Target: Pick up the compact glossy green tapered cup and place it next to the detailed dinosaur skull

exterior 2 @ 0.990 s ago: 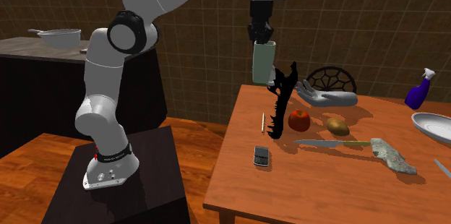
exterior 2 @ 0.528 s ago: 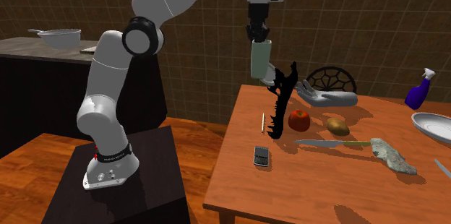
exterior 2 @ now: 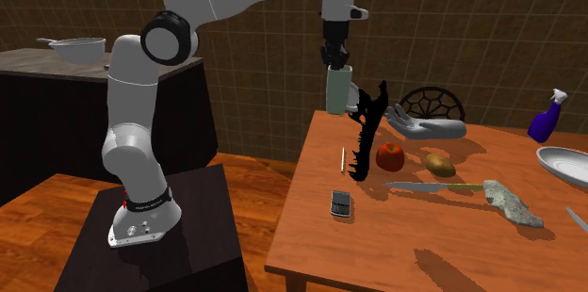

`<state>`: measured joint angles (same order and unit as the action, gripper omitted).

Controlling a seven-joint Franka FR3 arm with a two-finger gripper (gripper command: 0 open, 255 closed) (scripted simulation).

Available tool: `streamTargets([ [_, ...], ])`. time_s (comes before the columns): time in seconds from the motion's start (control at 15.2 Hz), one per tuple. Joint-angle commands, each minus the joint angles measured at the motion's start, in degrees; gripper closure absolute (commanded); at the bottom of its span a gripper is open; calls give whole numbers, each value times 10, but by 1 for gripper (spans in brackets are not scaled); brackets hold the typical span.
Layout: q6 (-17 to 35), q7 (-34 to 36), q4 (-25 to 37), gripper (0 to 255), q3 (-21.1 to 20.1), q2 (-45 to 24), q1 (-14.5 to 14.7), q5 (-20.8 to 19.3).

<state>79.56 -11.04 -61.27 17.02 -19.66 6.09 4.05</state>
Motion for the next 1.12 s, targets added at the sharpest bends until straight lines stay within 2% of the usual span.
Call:
streamTargets([
  [0.0, 25, 1, -39, 255, 0, 14, 5, -4],
  [1.06, 170, 8, -225, 255, -3, 57, 20, -17],
])
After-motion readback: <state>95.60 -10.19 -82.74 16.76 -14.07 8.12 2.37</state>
